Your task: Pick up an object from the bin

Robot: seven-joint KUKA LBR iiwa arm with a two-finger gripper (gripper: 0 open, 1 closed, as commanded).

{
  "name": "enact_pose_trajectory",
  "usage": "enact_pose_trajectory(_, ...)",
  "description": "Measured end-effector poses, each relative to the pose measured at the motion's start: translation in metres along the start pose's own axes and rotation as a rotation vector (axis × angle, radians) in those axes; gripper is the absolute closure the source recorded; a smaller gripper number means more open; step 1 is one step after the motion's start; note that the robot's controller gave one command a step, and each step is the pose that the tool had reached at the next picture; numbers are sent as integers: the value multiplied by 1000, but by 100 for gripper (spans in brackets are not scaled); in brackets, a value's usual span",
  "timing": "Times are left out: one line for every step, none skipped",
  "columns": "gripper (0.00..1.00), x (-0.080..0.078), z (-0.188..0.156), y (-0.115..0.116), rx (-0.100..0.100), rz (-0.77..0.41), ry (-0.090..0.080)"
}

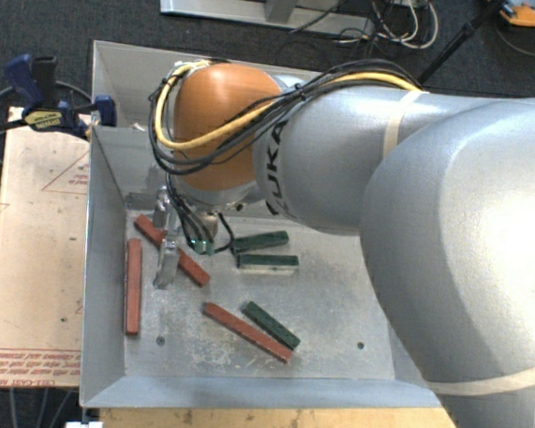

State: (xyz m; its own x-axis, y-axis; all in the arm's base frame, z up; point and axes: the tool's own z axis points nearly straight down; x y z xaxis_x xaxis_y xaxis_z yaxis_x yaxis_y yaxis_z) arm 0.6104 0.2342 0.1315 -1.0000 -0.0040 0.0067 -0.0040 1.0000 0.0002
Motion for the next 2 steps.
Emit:
enact_pose_trajectory(0, -40, 64, -68, 1, 121, 0)
enact_pose_trajectory(100, -42, 60, -65, -3, 117, -10)
